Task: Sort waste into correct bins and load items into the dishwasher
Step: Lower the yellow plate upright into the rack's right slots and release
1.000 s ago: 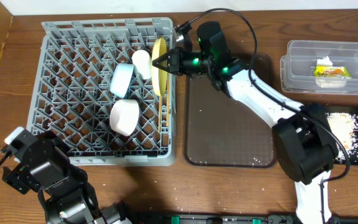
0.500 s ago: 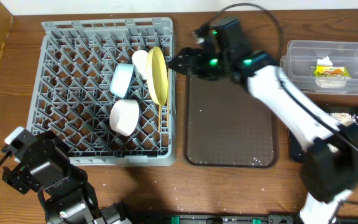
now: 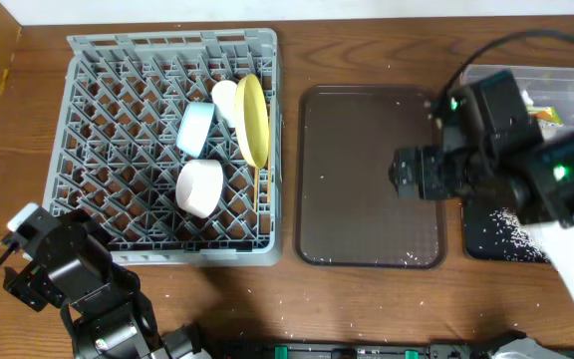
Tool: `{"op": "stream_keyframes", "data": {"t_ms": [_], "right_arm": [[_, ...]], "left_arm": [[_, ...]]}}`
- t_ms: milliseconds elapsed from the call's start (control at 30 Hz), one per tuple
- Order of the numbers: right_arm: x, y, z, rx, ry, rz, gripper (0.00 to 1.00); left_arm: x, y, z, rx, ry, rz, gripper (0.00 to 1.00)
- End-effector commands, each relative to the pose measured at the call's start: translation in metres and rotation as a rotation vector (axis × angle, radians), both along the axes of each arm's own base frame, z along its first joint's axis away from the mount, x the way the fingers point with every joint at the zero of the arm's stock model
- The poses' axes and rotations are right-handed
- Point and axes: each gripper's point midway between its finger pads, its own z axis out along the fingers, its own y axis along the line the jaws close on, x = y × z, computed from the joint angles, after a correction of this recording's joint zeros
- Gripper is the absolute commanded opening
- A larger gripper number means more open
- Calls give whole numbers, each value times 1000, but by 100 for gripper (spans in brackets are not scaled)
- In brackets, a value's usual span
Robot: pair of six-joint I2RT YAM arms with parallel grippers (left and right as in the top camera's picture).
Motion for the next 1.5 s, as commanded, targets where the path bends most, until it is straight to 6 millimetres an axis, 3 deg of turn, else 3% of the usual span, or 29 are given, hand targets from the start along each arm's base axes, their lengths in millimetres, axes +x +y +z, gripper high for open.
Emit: {"op": "stream_keyframes", "data": {"t_ms": [0,233,533,933,1100,1267,1467], "right_arm": [[-32,6,-17,-48,-57,135,99],[-53,24,-53,25,-86,151,99],[-66,15,-93,-33,42,109,99],[-64,12,-97,-65,25,134,99],[-53,17,-107,-13,-105,170,99],[-56,21,-129,126,-202,173,99],[-51,6,-132,315,-437,120,99]], "left_arm": [[-3,1,9,17,-9,12,94],[-3,1,9,17,-9,12,94],[-3,1,9,17,-9,12,94],[-3,1,9,17,-9,12,94],[-3,1,9,17,-9,12,94],[-3,1,9,17,-9,12,94],[-3,1,9,17,-9,12,94]]}}
